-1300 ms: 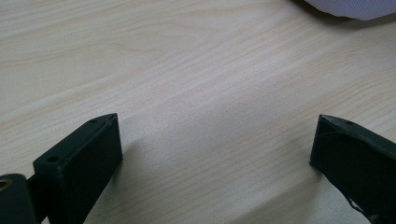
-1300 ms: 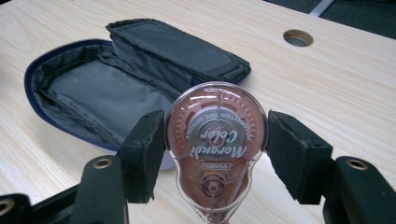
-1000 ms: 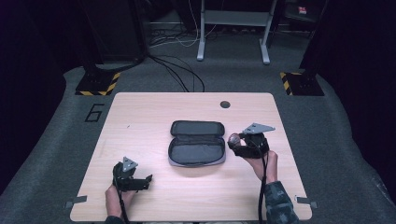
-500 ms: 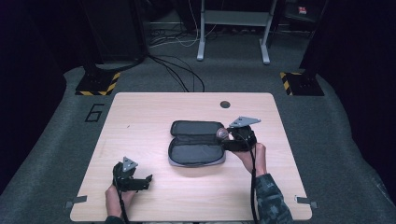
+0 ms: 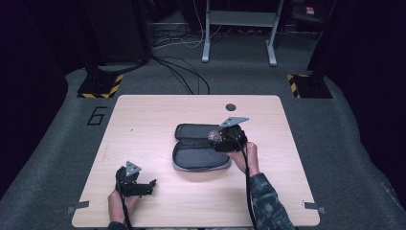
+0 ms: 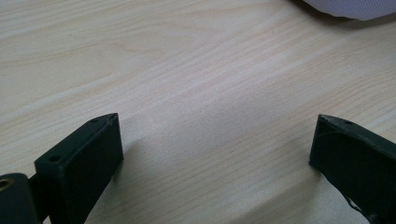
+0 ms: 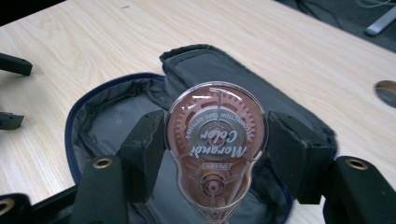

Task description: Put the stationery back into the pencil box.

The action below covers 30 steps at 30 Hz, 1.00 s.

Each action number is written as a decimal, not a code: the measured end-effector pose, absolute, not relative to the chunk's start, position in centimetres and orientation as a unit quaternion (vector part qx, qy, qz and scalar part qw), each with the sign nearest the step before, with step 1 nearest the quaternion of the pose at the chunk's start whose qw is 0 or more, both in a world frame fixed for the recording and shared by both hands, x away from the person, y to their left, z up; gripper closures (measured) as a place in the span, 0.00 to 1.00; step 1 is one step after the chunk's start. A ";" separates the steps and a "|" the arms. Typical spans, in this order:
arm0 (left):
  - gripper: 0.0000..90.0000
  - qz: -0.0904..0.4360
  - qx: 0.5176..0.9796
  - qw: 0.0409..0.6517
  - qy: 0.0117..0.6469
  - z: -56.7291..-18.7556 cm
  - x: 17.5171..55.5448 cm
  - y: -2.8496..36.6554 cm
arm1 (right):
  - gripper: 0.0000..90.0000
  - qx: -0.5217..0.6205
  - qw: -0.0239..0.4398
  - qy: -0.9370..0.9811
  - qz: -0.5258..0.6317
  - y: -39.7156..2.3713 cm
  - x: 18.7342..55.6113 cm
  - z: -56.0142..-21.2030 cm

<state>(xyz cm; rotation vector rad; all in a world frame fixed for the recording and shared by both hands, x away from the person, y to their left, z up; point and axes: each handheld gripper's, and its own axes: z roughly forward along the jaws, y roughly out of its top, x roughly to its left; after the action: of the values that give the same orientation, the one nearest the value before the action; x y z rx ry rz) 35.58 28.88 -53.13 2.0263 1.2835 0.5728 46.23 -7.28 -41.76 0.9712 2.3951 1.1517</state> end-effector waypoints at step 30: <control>0.03 0.218 0.773 0.333 0.495 -53.2 35.5 28.8 | 0.42 0.344 0.095 0.881 0.311 -0.8 48.4 -47.9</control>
<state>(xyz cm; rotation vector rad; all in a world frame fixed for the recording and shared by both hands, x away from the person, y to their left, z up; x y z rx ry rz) 35.53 28.81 -53.15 2.0173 1.2913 0.5694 48.40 -0.78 -47.89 1.0204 2.6102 0.9232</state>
